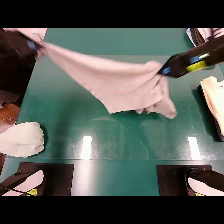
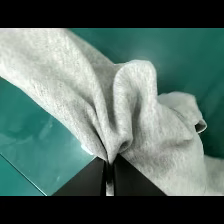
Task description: Fold the shirts.
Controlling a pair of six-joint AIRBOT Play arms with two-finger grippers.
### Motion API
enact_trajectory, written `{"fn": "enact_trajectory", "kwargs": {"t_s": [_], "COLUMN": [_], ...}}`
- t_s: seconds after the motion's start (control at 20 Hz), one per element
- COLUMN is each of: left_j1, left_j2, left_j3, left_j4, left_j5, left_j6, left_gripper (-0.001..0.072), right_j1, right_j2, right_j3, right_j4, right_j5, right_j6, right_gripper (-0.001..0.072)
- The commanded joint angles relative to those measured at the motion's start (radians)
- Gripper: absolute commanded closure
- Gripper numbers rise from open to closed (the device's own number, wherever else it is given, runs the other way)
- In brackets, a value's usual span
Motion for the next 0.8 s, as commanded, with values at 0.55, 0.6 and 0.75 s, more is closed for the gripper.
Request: {"fn": "enact_trajectory", "kwargs": {"t_s": [0.55, 0.6, 0.75], "left_j1": [0.006, 0.01, -0.011], "left_j2": [-0.243, -0.239, -0.238], "left_j3": [-0.174, -0.168, -0.224], "left_j4": [0.005, 0.006, 0.008], "left_j5": [0.372, 0.317, 0.132], "left_j6": [0.014, 0.016, 0.031], "left_gripper": [0.0169, 0.0169, 0.017], "right_j1": [-0.053, -0.081, -0.169], "right_j2": [-0.368, -0.359, -0.295], "right_j3": [0.063, 0.09, 0.082], "right_j4": [0.01, 0.009, 0.01], "right_j5": [-0.377, -0.311, -0.169], "right_j6": [0.002, -0.003, -0.018], "right_gripper": [0.018, 0.018, 0.0181]}}
